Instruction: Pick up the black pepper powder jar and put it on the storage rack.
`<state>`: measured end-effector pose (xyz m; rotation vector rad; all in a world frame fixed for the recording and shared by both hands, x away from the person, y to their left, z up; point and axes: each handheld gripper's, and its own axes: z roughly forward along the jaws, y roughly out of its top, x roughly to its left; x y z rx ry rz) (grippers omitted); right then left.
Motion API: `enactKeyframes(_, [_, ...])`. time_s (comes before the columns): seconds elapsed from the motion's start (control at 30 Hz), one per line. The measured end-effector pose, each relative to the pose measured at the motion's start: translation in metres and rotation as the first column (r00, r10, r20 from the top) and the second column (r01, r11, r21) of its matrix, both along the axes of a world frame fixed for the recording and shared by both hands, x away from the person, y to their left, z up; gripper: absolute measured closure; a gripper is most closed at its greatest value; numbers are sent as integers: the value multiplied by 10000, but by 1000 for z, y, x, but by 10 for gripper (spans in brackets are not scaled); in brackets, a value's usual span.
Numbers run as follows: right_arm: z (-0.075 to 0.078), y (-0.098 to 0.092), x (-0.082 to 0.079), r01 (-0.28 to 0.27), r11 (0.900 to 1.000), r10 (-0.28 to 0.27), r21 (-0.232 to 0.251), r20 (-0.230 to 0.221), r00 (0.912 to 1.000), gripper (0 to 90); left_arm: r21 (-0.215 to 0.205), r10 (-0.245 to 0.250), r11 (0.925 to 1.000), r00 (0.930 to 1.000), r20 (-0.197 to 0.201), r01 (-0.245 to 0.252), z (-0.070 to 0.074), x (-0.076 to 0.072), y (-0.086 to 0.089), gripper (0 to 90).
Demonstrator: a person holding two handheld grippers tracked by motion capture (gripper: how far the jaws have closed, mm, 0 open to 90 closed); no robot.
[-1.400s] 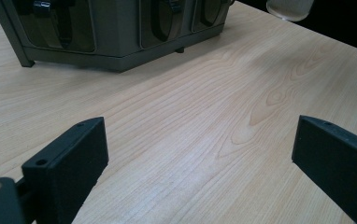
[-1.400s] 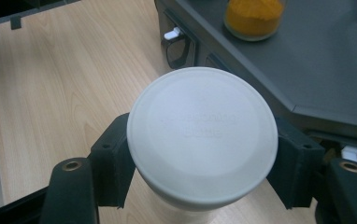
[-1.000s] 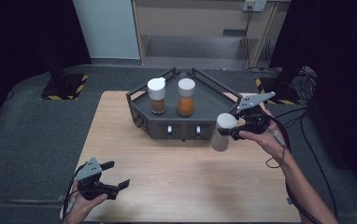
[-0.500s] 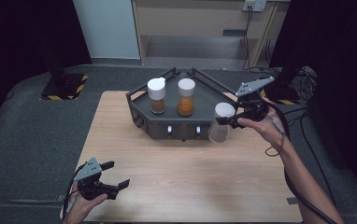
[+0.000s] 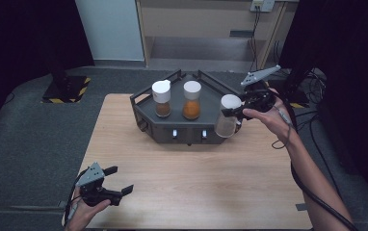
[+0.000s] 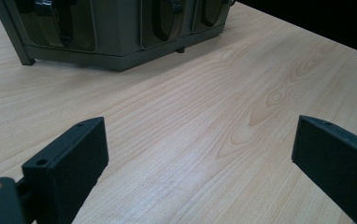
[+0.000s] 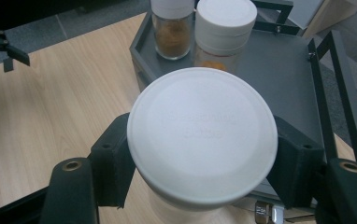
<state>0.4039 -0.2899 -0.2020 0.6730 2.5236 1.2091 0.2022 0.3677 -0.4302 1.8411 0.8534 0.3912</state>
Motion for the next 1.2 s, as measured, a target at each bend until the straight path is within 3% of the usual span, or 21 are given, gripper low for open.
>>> enactKeyframes(0.47, [4, 10, 17, 682, 9977, -682, 5, 164, 9975, 343, -6, 27, 10000, 10000, -11, -27, 0, 0, 1, 32])
enactKeyframes(0.93, [3, 27, 38, 1645, 9860, -1636, -284, 316, 9860, 343, 6, 50, 10000, 10000, -34, -50, 0, -1, 1, 33])
enactKeyframes(1.2, [0, 32, 50, 1860, 9821, -1854, -305, 221, 9824, 343, -38, 90, 10000, 9999, -56, -90, 0, -1, 1, 33])
